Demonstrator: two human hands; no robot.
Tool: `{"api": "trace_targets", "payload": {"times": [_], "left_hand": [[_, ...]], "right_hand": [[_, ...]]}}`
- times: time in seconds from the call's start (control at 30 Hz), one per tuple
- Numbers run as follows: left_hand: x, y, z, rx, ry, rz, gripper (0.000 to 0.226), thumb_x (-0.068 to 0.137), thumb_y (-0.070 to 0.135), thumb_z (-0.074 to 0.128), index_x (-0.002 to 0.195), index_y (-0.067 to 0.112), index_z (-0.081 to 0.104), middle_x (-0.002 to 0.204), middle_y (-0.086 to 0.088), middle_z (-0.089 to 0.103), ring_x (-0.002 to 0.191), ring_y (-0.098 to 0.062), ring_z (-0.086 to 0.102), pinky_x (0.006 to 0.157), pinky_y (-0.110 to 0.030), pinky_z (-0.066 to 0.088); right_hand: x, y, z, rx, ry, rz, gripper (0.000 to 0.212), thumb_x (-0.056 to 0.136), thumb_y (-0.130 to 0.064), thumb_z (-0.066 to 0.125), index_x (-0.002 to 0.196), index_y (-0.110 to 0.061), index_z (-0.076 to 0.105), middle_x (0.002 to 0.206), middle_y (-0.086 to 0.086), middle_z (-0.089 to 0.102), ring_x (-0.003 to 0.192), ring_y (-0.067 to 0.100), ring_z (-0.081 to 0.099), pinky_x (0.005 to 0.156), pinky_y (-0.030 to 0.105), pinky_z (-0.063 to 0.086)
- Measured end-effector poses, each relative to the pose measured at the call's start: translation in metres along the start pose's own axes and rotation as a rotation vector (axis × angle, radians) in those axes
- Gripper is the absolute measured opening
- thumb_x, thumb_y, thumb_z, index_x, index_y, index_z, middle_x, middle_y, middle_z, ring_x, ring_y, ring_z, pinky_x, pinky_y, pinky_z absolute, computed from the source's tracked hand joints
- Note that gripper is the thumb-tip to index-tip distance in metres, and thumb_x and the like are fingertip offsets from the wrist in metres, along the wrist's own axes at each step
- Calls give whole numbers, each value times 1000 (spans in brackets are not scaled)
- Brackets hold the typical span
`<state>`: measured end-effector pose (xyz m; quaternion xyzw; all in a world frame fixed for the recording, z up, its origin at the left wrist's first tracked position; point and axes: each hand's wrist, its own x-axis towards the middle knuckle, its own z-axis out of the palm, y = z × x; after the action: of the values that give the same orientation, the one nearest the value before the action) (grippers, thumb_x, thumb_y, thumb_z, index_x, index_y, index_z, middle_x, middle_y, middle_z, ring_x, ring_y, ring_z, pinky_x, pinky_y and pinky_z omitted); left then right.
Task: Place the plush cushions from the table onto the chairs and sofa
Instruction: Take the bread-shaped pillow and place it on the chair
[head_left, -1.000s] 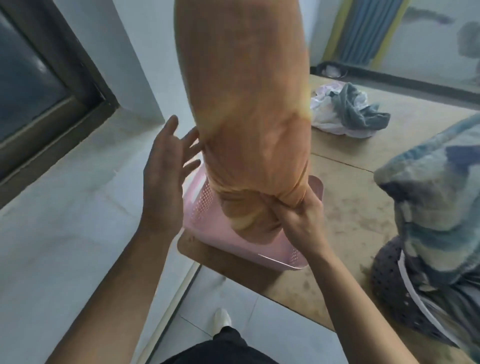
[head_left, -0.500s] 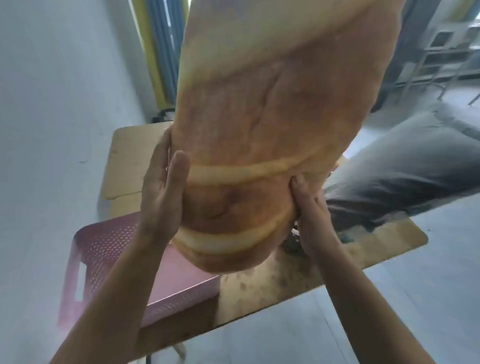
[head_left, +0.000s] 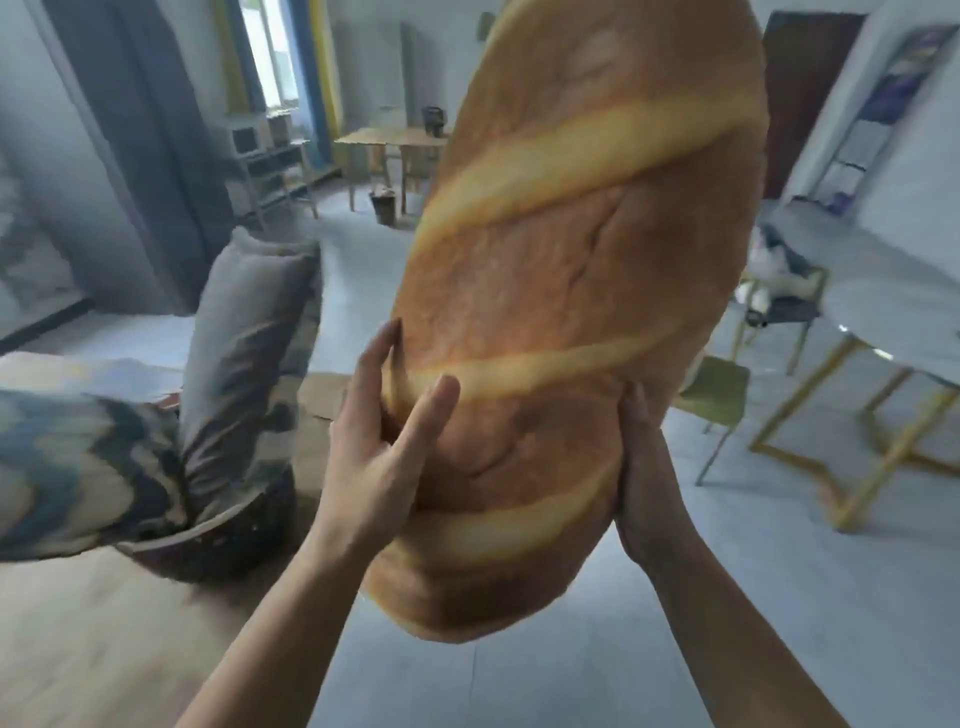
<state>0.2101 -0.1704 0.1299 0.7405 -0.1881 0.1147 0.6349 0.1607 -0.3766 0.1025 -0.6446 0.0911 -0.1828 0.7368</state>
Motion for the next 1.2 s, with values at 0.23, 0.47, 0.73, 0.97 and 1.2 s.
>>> {"api": "trace_targets", "payload": {"times": [0.23,0.47,0.73,0.97,1.2], "left_hand": [[-2,36,219,-81,-274,-2,96,61,81,70,146,49,40,144,18,56,130,-2,55,110,-35,45],[-30,62,469,-216,-373,-31,28,84,46,76,111,39,68,100,27,75,96,9,68,87,-22,53],[28,64,648,-270,-398,-13,21,84,44,70,96,28,73,87,14,77,84,3,71,73,-15,54],[102,50,834,-399,-573,-54,20,88,42,69,89,23,72,83,9,77,85,-6,72,78,-26,58],[96,103,1040,-548,-906,-153,26,93,35,67,86,10,69,73,13,74,77,1,70,68,-15,53]], "right_hand": [[-19,-26,-196,-6,321,-133,75,74,-81,63,131,-33,64,127,-19,73,122,0,65,98,17,52],[-12,-43,-417,-13,536,-68,45,77,-71,71,111,-42,63,107,-27,73,92,-22,65,69,3,51],[78,-55,-569,-108,647,-122,98,56,-89,69,140,-39,55,133,-23,67,122,-5,63,103,23,50],[172,-65,-687,-137,853,-163,73,69,-73,69,135,-46,55,131,-26,67,122,-3,63,104,25,50],[170,-93,-843,-239,1124,-178,80,70,-72,65,143,-50,39,124,-43,60,117,-16,59,87,5,50]]}}
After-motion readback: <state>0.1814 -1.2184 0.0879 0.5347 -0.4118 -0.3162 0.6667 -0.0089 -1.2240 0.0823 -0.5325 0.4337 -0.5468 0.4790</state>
